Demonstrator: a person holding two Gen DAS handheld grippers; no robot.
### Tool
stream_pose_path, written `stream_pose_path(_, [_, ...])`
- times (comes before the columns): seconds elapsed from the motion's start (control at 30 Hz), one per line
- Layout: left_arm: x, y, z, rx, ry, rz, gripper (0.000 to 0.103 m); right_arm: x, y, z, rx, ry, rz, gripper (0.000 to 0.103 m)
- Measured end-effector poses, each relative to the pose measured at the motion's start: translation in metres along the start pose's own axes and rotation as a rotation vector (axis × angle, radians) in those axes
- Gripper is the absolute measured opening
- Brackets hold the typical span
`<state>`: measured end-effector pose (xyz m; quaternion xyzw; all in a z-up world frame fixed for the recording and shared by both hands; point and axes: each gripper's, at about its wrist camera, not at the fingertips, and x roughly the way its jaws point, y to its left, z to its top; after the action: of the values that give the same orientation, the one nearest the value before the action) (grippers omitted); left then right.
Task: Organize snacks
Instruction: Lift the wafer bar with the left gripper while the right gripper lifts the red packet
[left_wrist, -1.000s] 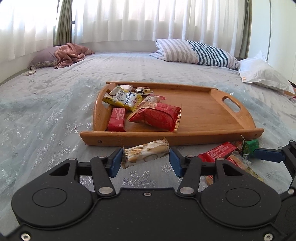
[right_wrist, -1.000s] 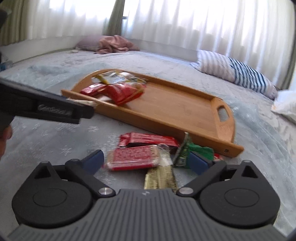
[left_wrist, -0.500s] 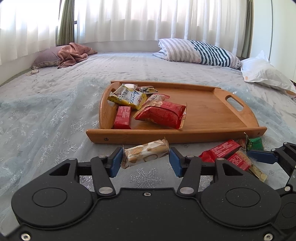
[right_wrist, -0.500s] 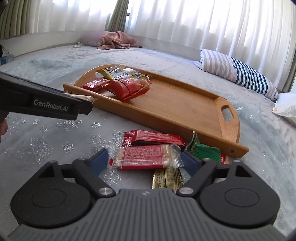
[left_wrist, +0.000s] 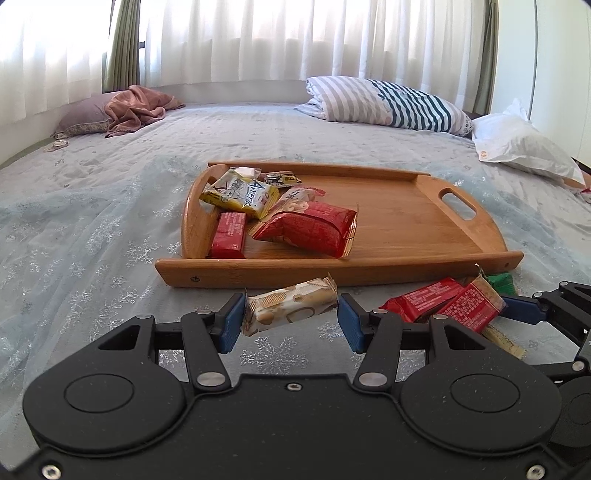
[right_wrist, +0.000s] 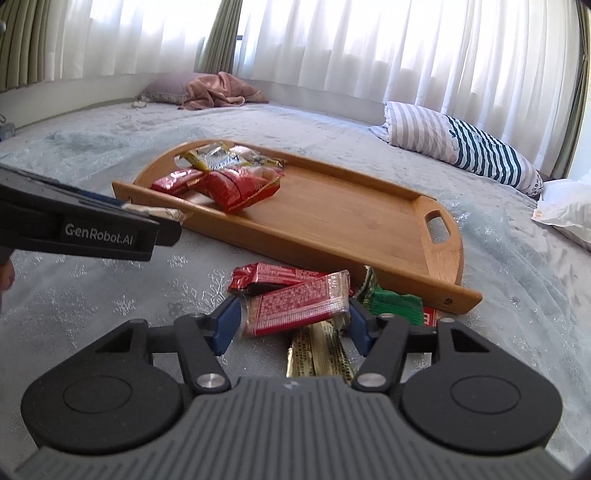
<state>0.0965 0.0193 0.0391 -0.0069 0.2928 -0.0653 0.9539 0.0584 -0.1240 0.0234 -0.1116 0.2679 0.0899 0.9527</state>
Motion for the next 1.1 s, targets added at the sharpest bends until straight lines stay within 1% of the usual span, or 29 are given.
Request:
stream_pose_path(0.07, [0.000,-0.001,0.002,0.001,-0.004,0.001,0.052,-0.004,-0.005,0.003,0.030,-0.012,0.013,0.055])
stream_pose_path(0.13, [0.000,-0.003,0.005,0.006,-0.013,0.002,0.052,-0.007,-0.011,0.006,0.058,-0.021,0.025,0.054])
stream_pose_path(0.17, [-0.001,-0.004,0.007,0.006,-0.018,-0.001,0.052,-0.007,-0.014,0.008,0.066,-0.026,0.030,0.048])
stream_pose_path(0.23, [-0.001,-0.005,0.010,0.002,-0.024,-0.013,0.052,-0.005,-0.018,0.010,0.077,-0.020,0.040,0.049])
stream_pose_path(0.27, [-0.001,-0.005,0.011,-0.001,-0.024,-0.018,0.052,-0.003,-0.019,0.010,0.077,-0.006,0.048,0.063])
stream_pose_path(0.3, [0.000,-0.007,0.012,-0.001,-0.024,-0.023,0.052,0.000,-0.018,0.010,0.074,0.009,0.052,0.065])
stream_pose_path(0.33, [0.000,-0.008,0.012,0.001,-0.022,-0.026,0.052,0.002,-0.017,0.008,0.071,0.011,0.061,0.071])
stream_pose_path(0.37, [0.001,-0.009,0.012,0.005,-0.021,-0.027,0.052,0.003,-0.015,0.006,0.065,0.011,0.069,0.075])
stream_pose_path(0.4, [0.002,-0.011,0.012,0.010,-0.019,-0.027,0.052,0.004,-0.012,0.005,0.050,0.017,0.074,0.076])
stream_pose_path(0.47, [0.003,-0.013,0.011,0.020,-0.013,-0.025,0.052,0.007,-0.003,0.004,-0.003,0.025,0.065,0.084])
stream_pose_path(0.5, [0.003,-0.013,0.010,0.023,-0.012,-0.023,0.052,0.007,0.001,0.003,-0.029,0.026,0.059,0.085])
stream_pose_path(0.53, [0.003,-0.013,0.010,0.025,-0.012,-0.023,0.052,0.008,0.006,0.004,-0.052,0.024,0.052,0.086])
stream_pose_path(0.6, [0.003,-0.013,0.010,0.021,-0.014,-0.023,0.052,0.008,0.012,0.005,-0.086,0.019,0.020,0.092])
stream_pose_path(0.7, [0.002,-0.011,0.010,0.010,-0.022,-0.022,0.052,0.010,0.018,0.006,-0.127,0.019,-0.005,0.093])
stream_pose_path(0.8, [0.000,-0.006,0.010,0.005,-0.027,-0.015,0.052,0.012,0.019,0.005,-0.136,0.028,-0.004,0.091])
stream_pose_path(0.83, [0.000,-0.005,0.010,0.003,-0.027,-0.013,0.052,0.013,0.019,0.005,-0.139,0.030,-0.001,0.089])
stream_pose_path(0.87, [0.000,-0.003,0.010,0.000,-0.028,-0.011,0.052,0.013,0.020,0.004,-0.144,0.031,0.004,0.082])
stream_pose_path(0.9, [0.000,-0.002,0.010,-0.003,-0.028,-0.010,0.052,0.013,0.021,0.004,-0.149,0.031,0.009,0.080])
stream_pose_path(1.0, [0.000,0.002,0.009,-0.013,-0.027,-0.008,0.052,0.013,0.025,0.002,-0.170,0.029,0.010,0.077])
stream_pose_path(1.03, [-0.001,0.003,0.009,-0.014,-0.027,-0.008,0.052,0.012,0.026,0.002,-0.178,0.027,0.010,0.073])
stream_pose_path(1.07, [-0.001,0.003,0.009,-0.014,-0.028,-0.008,0.052,0.012,0.027,0.003,-0.183,0.024,0.013,0.064])
stream_pose_path(1.1, [-0.002,0.003,0.008,-0.015,-0.030,-0.009,0.052,0.011,0.027,0.003,-0.179,0.018,0.010,0.063])
